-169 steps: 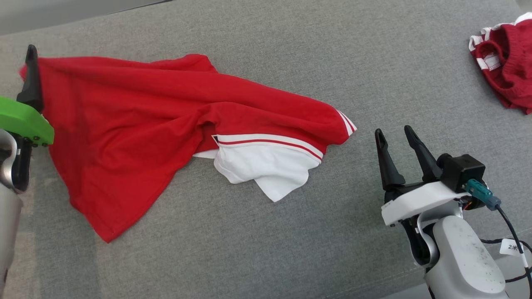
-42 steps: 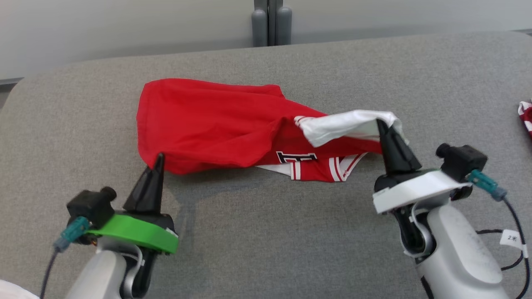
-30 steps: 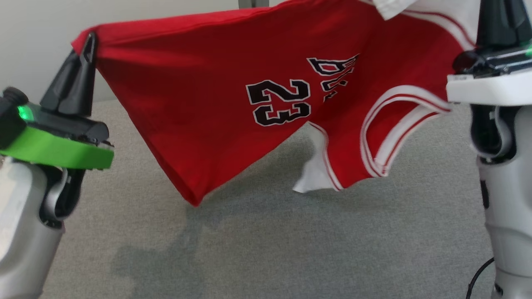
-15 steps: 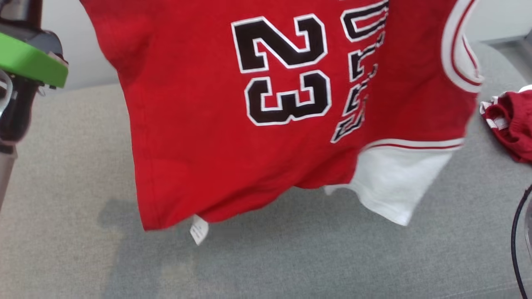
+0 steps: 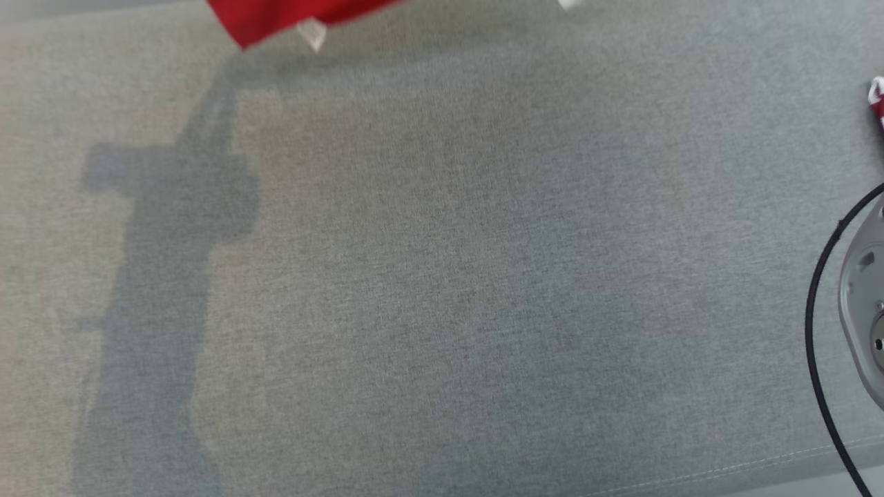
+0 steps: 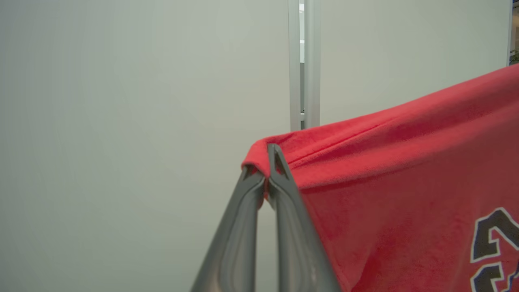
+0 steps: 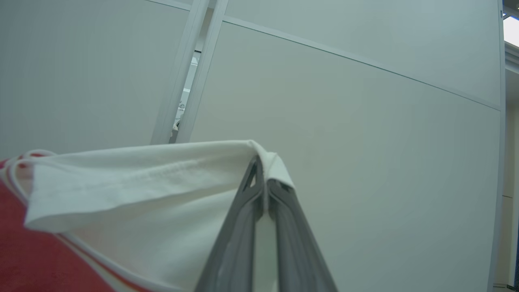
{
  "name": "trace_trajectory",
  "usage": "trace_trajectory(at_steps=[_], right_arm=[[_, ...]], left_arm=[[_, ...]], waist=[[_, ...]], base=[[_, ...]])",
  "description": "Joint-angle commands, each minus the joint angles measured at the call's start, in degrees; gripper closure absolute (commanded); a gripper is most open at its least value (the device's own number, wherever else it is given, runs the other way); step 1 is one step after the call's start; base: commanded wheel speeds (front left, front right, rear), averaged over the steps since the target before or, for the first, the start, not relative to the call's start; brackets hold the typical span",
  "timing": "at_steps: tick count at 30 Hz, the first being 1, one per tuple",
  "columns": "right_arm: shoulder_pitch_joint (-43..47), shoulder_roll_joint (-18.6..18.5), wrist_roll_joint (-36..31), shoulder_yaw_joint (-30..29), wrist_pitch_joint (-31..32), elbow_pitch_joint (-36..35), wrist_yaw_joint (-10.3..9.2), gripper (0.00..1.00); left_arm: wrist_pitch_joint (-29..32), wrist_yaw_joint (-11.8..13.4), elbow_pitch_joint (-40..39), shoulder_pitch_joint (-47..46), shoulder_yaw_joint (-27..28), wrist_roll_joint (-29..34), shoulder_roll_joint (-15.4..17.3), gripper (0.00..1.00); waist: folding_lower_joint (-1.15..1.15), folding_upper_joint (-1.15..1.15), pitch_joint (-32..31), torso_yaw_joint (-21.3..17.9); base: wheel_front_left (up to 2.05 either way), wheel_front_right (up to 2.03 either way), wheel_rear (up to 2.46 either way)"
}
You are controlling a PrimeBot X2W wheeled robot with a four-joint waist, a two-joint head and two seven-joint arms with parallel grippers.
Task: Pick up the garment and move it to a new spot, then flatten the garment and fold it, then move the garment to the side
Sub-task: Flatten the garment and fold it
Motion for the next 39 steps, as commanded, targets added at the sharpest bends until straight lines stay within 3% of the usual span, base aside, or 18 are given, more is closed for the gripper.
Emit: trace_trajectory(at_steps=[1, 5, 10, 17, 25, 32, 39], right_arm=[[-0.07, -0.02, -0.66, -1.23, -0.85, 0.72, -0.16, 1.00], [3.19, 0.48, -0.66, -3.59, -2.78, 1.46, -0.17, 1.00], [12.47, 0.33, 2.02, -4.22, -4.26, 0.16, -0.21, 1.00], [41.51, 1.16, 11.70, -3.59, -4.94, -5.32, -0.22, 1.00], [68.33, 2.19, 18.42, -3.81, -4.98, -8.45, -0.22, 1.00], [81.77, 2.37, 21.41, -4.20, -4.99, -6.72, -0.28, 1.00], [89.50, 2.43, 23.68, -4.27, -4.99, -5.65, -0.27, 1.00]], left_arm=[[-0.34, 0.15, 0.72, -0.41, -0.16, 0.51, 0.08, 1.00], [-0.41, 0.15, -1.89, 3.09, 3.06, 2.47, 0.49, 1.00], [-0.34, 0.17, -6.23, 15.01, 8.50, 3.94, -1.94, 1.00], [-0.35, 0.20, -5.20, 41.88, 13.03, 4.93, -10.34, 1.00], [-0.36, 0.20, -1.80, 59.44, 15.89, 7.12, -18.49, 1.00], [-0.37, 0.27, -0.03, 69.05, 20.25, 10.31, -23.20, 1.00], [-0.49, 0.27, -0.23, 76.94, 21.15, 13.70, -26.34, 1.00]], waist=[[-0.01, 0.00, 4.89, -0.36], [-0.01, 0.00, 5.48, -0.54], [-0.01, 0.00, 3.58, -0.10], [-0.01, 0.00, -1.98, 0.11], [-0.01, 0.00, -9.17, 0.63], [-0.01, 0.00, -15.40, 0.73], [-0.01, 0.00, -19.61, 1.13]], base=[[0.00, 0.00, 0.00], [0.00, 0.00, 0.00], [0.00, 0.00, 0.00], [0.00, 0.00, 0.00], [0.00, 0.00, 0.00], [0.00, 0.00, 0.00], [0.00, 0.00, 0.00]])
